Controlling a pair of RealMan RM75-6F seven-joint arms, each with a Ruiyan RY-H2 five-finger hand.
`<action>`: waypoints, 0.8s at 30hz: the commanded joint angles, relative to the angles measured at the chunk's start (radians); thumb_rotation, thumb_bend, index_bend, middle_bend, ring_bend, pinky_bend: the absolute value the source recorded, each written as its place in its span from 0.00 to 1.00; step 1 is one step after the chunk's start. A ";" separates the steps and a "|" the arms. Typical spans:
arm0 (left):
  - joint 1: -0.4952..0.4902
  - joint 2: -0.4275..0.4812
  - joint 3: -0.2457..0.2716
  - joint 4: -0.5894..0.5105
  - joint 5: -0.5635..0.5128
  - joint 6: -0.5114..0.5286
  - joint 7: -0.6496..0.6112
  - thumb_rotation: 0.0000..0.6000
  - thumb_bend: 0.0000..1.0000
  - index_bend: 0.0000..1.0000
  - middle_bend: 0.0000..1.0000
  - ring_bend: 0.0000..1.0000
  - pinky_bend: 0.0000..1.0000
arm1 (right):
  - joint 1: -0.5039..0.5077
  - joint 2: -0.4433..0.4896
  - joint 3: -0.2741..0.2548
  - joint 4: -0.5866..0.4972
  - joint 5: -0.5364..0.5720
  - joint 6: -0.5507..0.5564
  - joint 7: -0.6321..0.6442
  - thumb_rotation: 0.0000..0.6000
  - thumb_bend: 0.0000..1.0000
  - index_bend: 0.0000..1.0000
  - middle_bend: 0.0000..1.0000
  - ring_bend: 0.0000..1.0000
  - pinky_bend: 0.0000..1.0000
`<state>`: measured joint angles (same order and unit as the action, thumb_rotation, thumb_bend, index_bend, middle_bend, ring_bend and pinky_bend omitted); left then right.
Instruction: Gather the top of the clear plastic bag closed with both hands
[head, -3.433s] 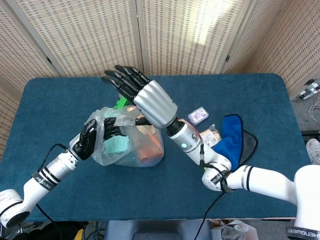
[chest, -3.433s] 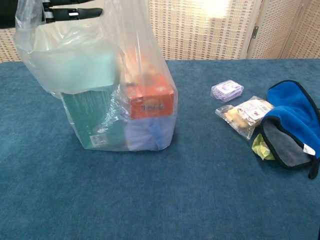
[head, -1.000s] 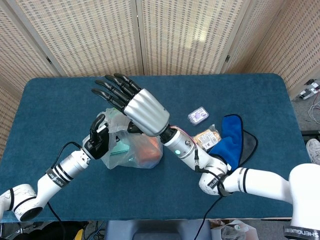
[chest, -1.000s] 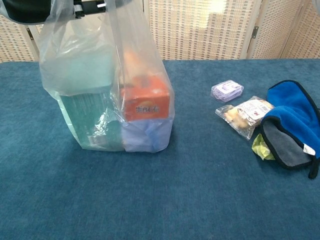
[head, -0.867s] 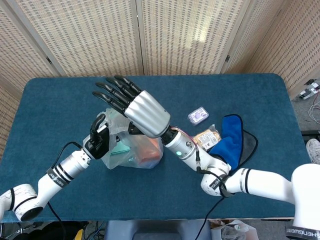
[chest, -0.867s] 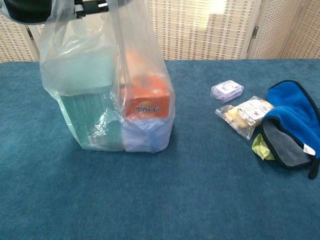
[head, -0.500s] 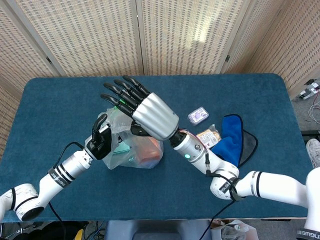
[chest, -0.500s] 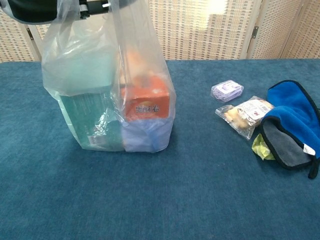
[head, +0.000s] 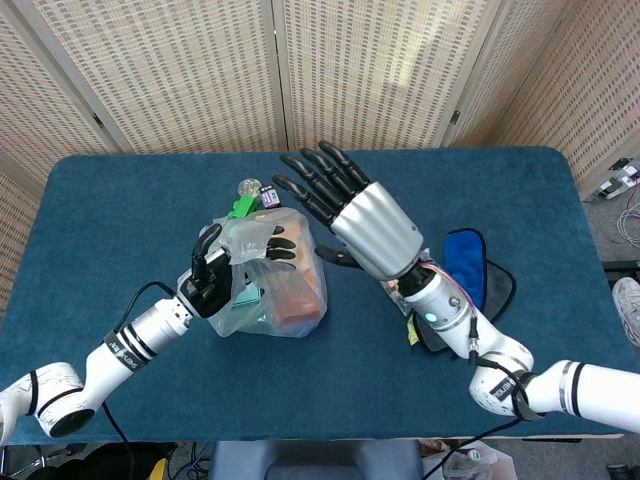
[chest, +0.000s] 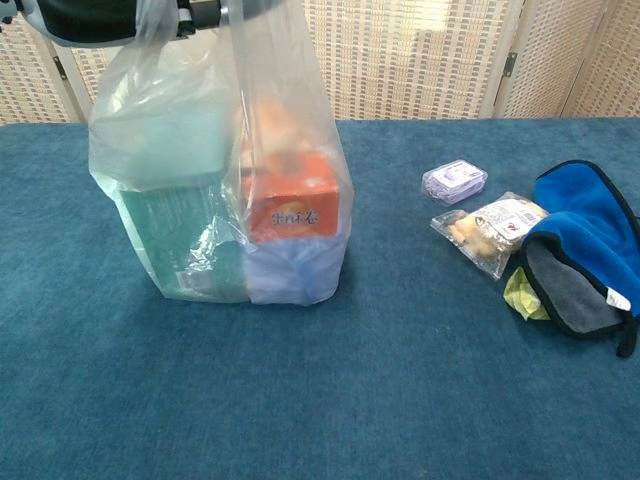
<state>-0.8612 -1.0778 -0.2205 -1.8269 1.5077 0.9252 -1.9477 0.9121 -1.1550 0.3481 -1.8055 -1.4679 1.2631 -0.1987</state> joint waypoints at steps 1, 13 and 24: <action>-0.003 0.001 -0.006 -0.008 -0.010 -0.009 0.004 0.14 0.23 0.21 0.25 0.21 0.19 | -0.066 0.062 -0.020 -0.032 -0.018 0.052 0.001 1.00 0.00 0.00 0.00 0.00 0.06; -0.015 0.005 -0.031 -0.032 -0.021 -0.047 -0.034 0.17 0.23 0.21 0.26 0.32 0.35 | -0.297 0.200 -0.102 -0.013 0.005 0.162 0.067 1.00 0.00 0.00 0.00 0.00 0.06; -0.018 0.019 -0.032 -0.029 0.014 -0.055 -0.142 0.29 0.23 0.20 0.36 0.43 0.44 | -0.383 0.156 -0.151 0.071 0.038 0.149 0.120 1.00 0.00 0.00 0.00 0.00 0.06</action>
<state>-0.8794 -1.0601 -0.2538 -1.8578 1.5179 0.8698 -2.0860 0.5356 -0.9926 0.2001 -1.7423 -1.4340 1.4143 -0.0840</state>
